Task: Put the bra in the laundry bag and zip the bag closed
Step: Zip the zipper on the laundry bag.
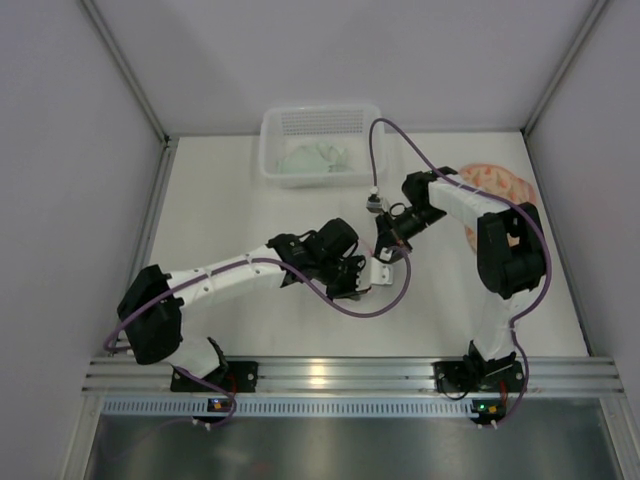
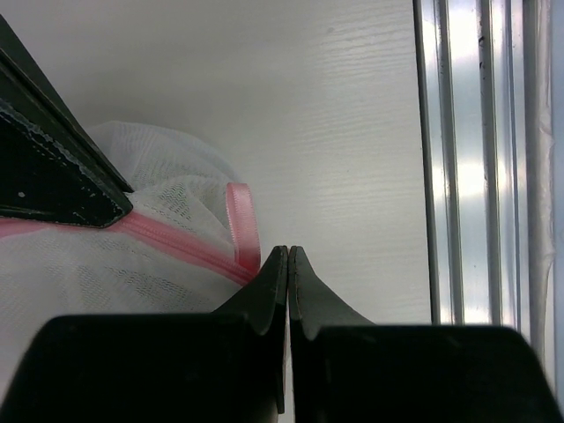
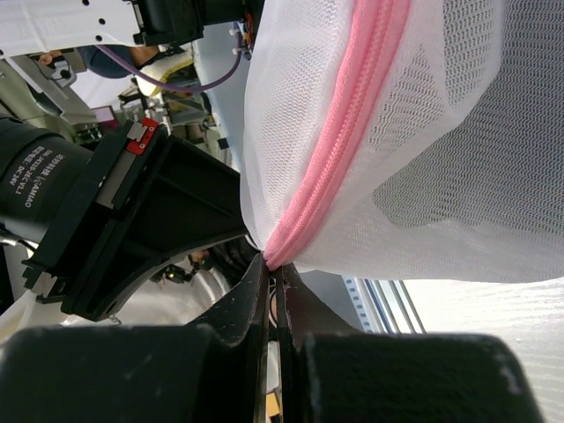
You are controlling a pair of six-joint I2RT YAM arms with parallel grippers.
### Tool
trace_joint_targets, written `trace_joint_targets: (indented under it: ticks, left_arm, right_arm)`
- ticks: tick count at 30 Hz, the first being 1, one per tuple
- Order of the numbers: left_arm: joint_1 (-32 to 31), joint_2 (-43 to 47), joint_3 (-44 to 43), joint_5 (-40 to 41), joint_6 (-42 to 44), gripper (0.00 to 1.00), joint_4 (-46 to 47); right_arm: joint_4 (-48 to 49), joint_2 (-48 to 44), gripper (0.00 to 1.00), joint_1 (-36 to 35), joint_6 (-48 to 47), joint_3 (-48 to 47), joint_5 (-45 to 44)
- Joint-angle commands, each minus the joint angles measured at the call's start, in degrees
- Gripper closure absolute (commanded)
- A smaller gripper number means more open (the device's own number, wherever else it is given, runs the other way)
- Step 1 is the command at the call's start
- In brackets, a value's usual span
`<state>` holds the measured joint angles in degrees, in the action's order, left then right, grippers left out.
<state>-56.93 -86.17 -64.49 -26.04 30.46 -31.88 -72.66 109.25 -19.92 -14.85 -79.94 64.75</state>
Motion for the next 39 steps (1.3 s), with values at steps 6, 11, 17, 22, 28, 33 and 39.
trace_joint_targets:
  ticks: [6,11,17,22,28,33,39]
  left_arm:
    - [-0.11,2.24,2.53,-1.03,-1.19,0.99,-7.85]
    - [-0.2,2.06,-9.39,4.32,-2.5,0.63,-8.02]
    - [0.67,3.2,-14.61,9.95,-3.91,0.43,-8.55]
    - [3.05,4.78,-9.43,12.06,-6.54,0.41,-8.82]
    - [9.97,4.08,-8.72,7.86,-12.87,0.41,-8.73]
    - [17.72,2.68,-7.85,-0.04,-17.44,0.39,-8.81]
    - [23.52,-2.5,-6.44,-7.26,-23.24,0.39,-7.33]
  right_arm:
    - [-0.02,-0.97,1.0,2.87,-1.85,-2.68,2.39]
    - [1.47,-1.93,1.0,2.78,-1.58,0.39,3.28]
    - [2.43,-3.34,1.0,2.87,-2.64,3.38,1.43]
    - [4.28,-3.87,1.0,2.87,-1.67,4.79,-1.55]
    - [7.87,-4.75,1.0,4.62,0.08,6.99,-5.85]
    - [10.87,-5.89,1.0,5.51,0.96,6.9,-9.37]
    - [13.51,-5.36,1.0,5.16,-1.49,7.34,-18.78]
